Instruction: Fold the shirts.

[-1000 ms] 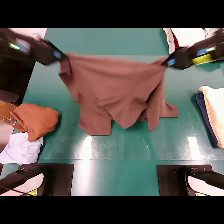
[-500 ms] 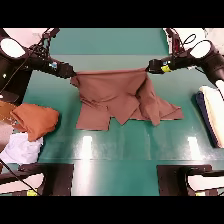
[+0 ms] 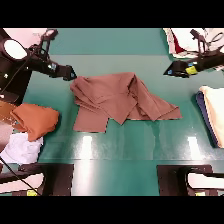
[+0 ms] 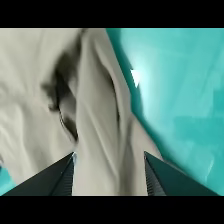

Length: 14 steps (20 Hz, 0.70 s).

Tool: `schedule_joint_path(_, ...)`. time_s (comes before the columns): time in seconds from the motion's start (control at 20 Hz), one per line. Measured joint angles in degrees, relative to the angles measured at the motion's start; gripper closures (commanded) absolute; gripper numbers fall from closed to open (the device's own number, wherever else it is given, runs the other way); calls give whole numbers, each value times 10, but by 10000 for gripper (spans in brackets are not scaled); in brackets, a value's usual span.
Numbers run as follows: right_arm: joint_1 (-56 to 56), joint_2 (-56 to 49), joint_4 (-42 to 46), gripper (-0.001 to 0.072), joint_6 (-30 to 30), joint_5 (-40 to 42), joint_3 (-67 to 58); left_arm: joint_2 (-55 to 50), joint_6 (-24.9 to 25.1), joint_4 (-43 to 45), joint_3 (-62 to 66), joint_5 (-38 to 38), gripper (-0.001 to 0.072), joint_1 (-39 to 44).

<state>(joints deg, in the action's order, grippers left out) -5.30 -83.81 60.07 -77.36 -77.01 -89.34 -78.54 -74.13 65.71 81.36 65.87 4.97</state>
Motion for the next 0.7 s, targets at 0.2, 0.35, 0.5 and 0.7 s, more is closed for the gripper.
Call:
schedule_joint_path(0.2, 16, 49, 0, 222, 6, -24, 44, -11, -5, -68, -100, -29, 88, 0)
schedule_joint_path(0.35, 20, 86, 0, 222, 9, -11, 107, -46, 17, -159, -148, -73, 89, 3)
schedule_joint_path(0.5, 22, 120, -1, 222, 9, 4, 173, -87, 39, -224, -166, -102, 88, 13)
schedule_joint_path(0.7, 23, 159, -3, 222, 9, 30, 236, -113, 50, -263, -171, -138, 89, 18)
